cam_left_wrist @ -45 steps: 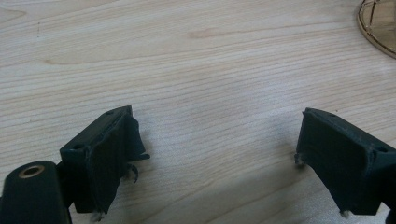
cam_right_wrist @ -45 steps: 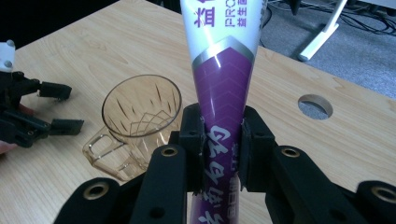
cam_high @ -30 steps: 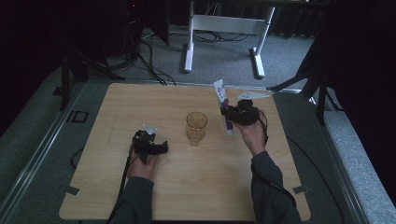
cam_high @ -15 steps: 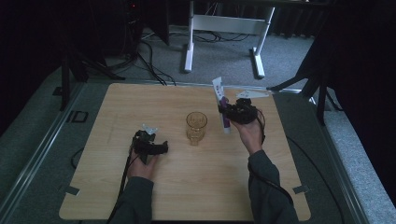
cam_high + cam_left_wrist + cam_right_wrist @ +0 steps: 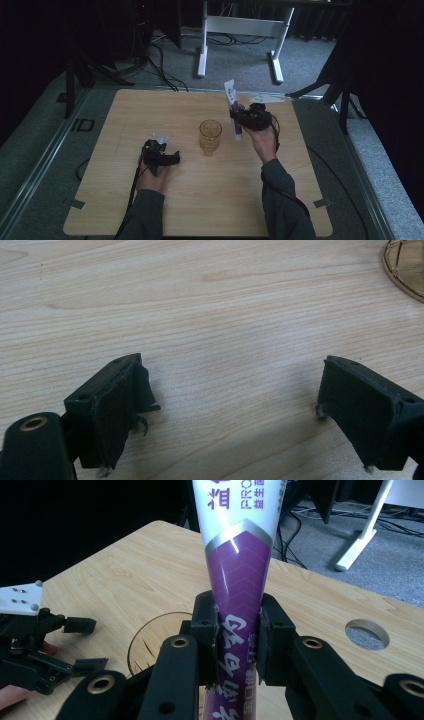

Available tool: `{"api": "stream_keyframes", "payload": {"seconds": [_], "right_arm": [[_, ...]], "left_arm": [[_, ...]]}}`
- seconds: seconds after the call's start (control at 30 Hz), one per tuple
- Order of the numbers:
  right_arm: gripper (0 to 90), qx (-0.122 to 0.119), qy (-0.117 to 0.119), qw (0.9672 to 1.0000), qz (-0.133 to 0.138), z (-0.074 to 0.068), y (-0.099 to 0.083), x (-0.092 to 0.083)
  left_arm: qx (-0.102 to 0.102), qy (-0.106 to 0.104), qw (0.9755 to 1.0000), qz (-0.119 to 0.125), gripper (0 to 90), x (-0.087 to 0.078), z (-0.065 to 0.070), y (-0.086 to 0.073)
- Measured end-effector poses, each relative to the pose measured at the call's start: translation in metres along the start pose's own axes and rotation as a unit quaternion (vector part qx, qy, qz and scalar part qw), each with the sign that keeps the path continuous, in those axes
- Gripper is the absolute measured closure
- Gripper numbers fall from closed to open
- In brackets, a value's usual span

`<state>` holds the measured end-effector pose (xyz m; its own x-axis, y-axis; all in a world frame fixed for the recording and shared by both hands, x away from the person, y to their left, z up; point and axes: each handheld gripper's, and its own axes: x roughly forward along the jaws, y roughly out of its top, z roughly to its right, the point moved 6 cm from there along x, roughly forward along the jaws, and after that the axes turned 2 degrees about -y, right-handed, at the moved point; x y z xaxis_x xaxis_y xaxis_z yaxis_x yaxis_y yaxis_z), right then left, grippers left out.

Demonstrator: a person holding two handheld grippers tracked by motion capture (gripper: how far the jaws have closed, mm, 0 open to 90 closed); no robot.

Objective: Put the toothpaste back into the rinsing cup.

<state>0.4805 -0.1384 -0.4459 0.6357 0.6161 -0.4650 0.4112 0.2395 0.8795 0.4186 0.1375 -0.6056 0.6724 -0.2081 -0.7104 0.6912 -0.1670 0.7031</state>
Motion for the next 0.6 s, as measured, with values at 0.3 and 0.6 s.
{"api": "stream_keyframes", "payload": {"seconds": [0.3,0.6], "right_arm": [[74.0,-0.002,0.0,1.0,0.003,-0.002,0.005,0.005],[73.9,-0.001,0.004,0.9999,0.012,-0.005,0.012,0.006]], "left_arm": [[-0.001,0.001,1.0,0.0,11.8,0.0,0.0,0.0],[-0.002,0.001,1.0,0.0,11.9,0.001,0.0,0.001]]}}
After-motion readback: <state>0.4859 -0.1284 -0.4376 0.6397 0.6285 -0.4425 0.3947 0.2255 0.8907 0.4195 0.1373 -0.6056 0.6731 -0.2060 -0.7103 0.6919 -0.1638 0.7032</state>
